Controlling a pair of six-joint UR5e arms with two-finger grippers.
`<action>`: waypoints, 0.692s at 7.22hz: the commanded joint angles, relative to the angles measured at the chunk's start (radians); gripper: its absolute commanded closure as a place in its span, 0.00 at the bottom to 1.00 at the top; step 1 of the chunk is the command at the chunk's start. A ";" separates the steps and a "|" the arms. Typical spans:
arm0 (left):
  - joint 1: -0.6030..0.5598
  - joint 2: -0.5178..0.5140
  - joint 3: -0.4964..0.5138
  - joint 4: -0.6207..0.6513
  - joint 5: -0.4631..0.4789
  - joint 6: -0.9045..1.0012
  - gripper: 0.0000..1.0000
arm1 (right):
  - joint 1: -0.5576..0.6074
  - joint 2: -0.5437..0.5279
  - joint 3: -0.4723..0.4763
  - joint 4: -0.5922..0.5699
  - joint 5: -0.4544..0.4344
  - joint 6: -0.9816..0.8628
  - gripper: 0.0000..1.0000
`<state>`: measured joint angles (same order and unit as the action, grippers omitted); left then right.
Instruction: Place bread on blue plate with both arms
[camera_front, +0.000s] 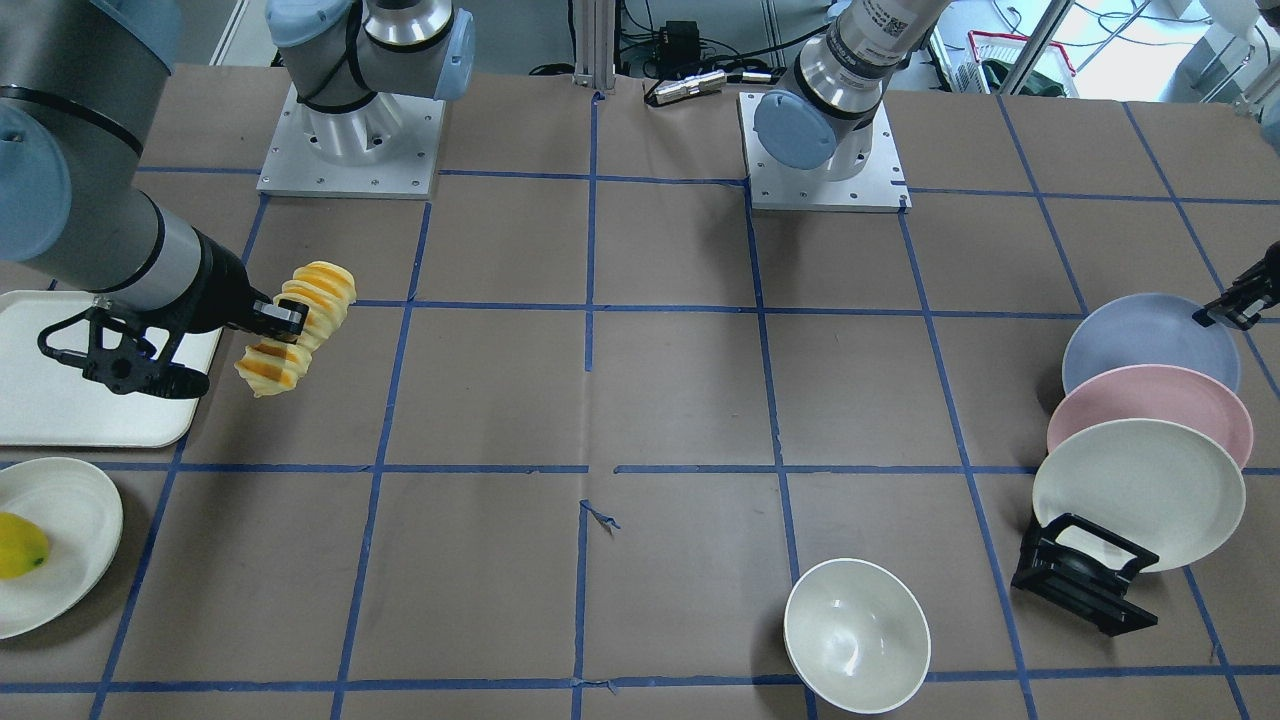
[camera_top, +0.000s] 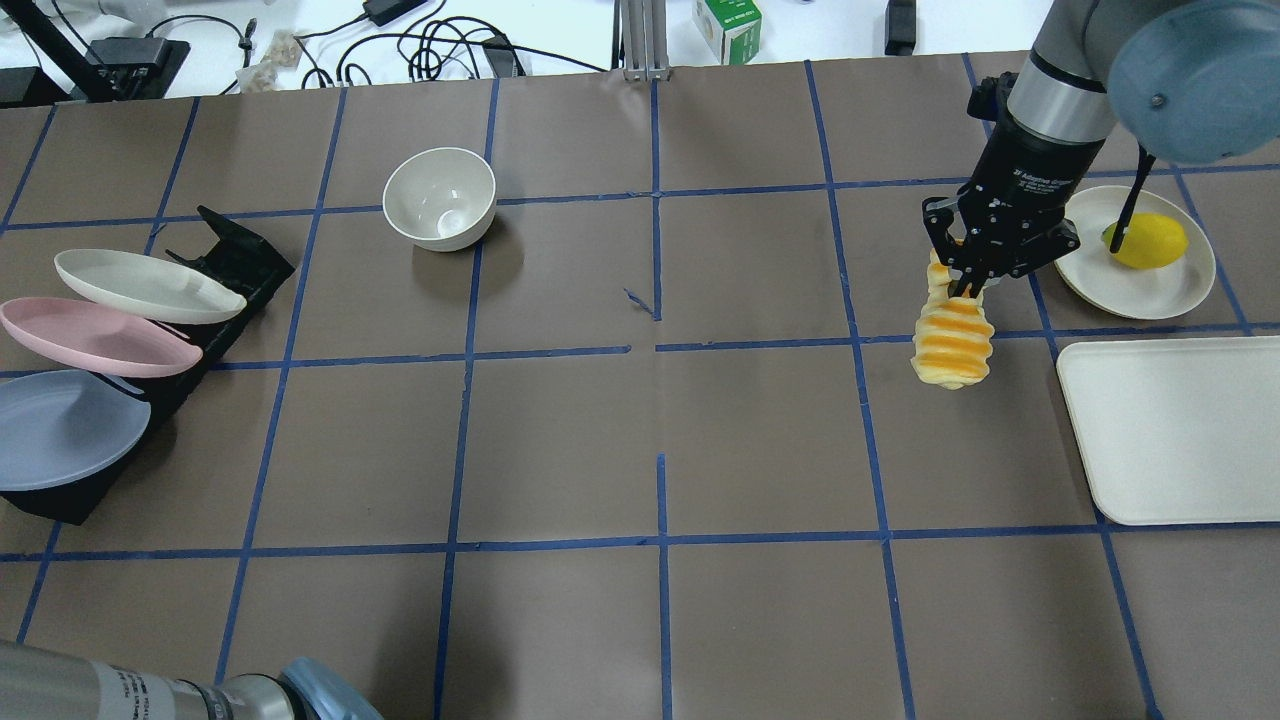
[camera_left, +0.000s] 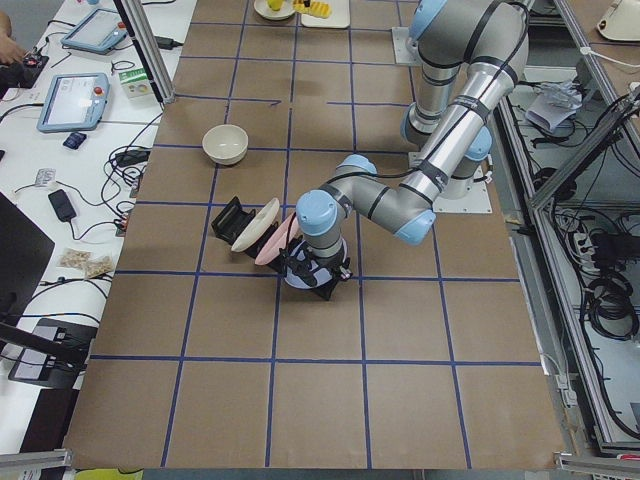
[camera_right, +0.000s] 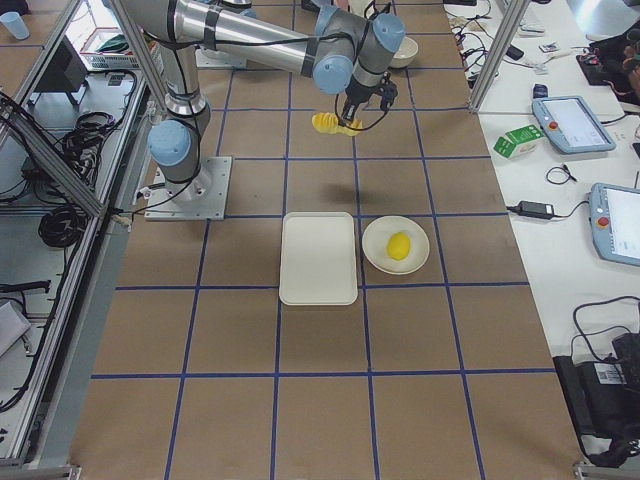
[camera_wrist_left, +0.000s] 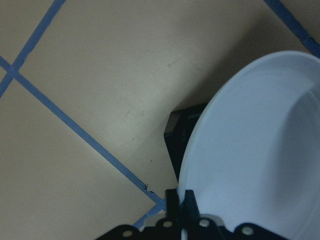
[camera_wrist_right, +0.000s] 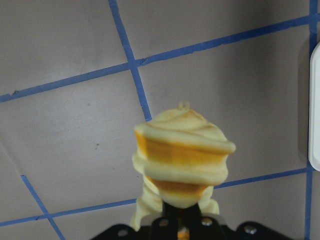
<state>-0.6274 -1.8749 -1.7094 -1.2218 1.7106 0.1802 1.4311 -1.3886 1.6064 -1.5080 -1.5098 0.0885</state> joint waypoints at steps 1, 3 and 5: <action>0.000 0.005 0.052 -0.077 0.001 0.008 1.00 | 0.000 0.000 0.000 -0.004 0.011 0.000 1.00; 0.000 0.052 0.103 -0.200 0.064 0.018 1.00 | 0.000 0.000 -0.002 -0.004 0.000 -0.001 1.00; 0.018 0.132 0.143 -0.441 0.104 0.025 1.00 | 0.000 0.002 0.001 -0.006 0.005 0.000 1.00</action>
<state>-0.6218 -1.7917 -1.5890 -1.5204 1.7868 0.2032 1.4312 -1.3878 1.6062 -1.5148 -1.5034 0.0885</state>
